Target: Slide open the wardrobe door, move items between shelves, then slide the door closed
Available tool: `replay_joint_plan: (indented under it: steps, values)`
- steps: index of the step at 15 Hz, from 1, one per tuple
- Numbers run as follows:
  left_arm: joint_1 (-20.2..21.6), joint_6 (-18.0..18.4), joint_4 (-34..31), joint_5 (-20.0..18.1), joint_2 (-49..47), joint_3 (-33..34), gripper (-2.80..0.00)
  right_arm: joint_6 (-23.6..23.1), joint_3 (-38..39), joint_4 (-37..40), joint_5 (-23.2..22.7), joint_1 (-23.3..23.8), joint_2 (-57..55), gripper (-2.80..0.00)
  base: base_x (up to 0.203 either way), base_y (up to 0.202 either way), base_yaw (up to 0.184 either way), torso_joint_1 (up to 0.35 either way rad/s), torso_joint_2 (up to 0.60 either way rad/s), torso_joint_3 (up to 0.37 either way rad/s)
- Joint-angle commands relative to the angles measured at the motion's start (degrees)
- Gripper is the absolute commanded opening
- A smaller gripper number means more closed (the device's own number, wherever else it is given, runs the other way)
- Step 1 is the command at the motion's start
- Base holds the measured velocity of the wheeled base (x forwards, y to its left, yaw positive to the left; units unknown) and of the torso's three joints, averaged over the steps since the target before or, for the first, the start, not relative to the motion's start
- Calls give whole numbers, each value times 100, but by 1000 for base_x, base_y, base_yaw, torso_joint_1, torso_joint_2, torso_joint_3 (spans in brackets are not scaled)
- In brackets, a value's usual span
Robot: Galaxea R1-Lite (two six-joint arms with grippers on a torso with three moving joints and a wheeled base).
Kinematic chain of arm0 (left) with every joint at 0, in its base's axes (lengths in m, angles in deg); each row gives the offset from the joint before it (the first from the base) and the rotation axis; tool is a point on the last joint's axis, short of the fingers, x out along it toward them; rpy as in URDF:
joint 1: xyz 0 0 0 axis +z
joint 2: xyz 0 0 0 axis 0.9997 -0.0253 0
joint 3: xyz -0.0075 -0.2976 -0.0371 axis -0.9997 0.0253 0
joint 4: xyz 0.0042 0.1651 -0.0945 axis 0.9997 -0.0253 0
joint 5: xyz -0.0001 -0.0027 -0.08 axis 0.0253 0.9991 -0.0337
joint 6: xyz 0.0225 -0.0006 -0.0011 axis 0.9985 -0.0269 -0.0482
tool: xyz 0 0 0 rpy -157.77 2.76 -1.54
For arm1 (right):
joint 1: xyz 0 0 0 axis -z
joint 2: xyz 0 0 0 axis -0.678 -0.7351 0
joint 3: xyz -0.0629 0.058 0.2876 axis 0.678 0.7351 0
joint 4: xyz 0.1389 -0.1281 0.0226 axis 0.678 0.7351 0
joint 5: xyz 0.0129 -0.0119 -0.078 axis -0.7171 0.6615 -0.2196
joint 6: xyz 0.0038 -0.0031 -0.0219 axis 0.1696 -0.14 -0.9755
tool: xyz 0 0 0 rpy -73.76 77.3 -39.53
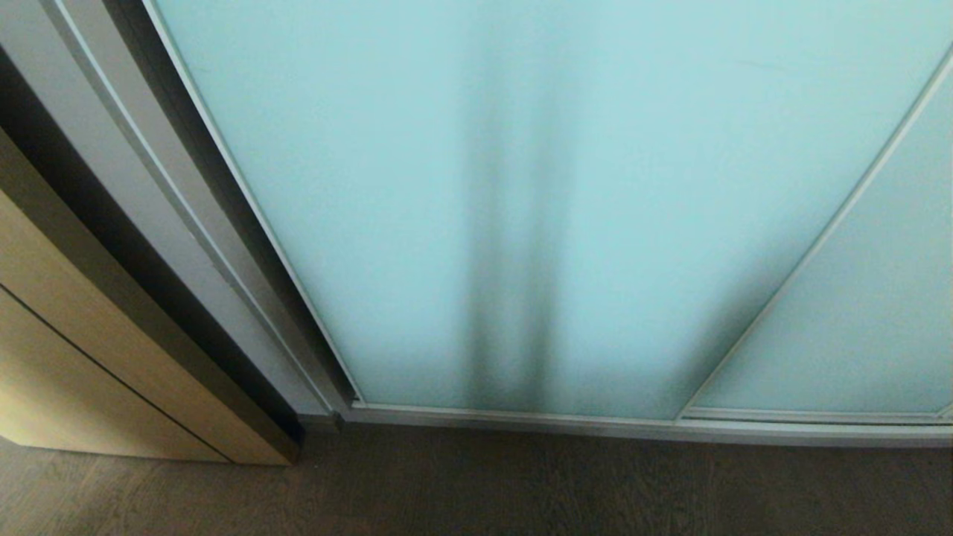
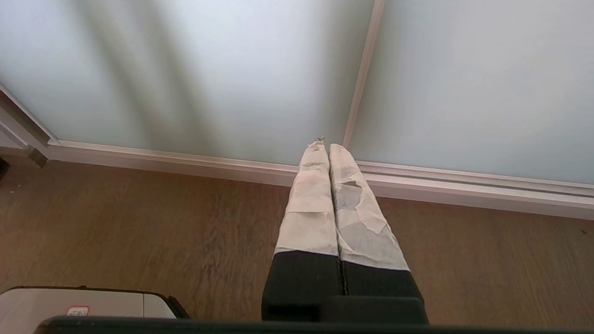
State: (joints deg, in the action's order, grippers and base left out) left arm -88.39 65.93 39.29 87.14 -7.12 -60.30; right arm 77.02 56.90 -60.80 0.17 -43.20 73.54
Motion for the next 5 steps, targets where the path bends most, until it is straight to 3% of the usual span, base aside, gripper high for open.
replay_joint_plan:
  steps: [1, 5]
  values:
    - [2, -1, 4, 1, -6, -1, -280, 6, 3, -6, 0, -2, 8, -280, 0, 0, 0, 0, 0, 0]
    - [2, -1, 4, 1, -6, -1, -280, 17, 0, -6, 8, -2, 8, -280, 0, 0, 0, 0, 0, 0]
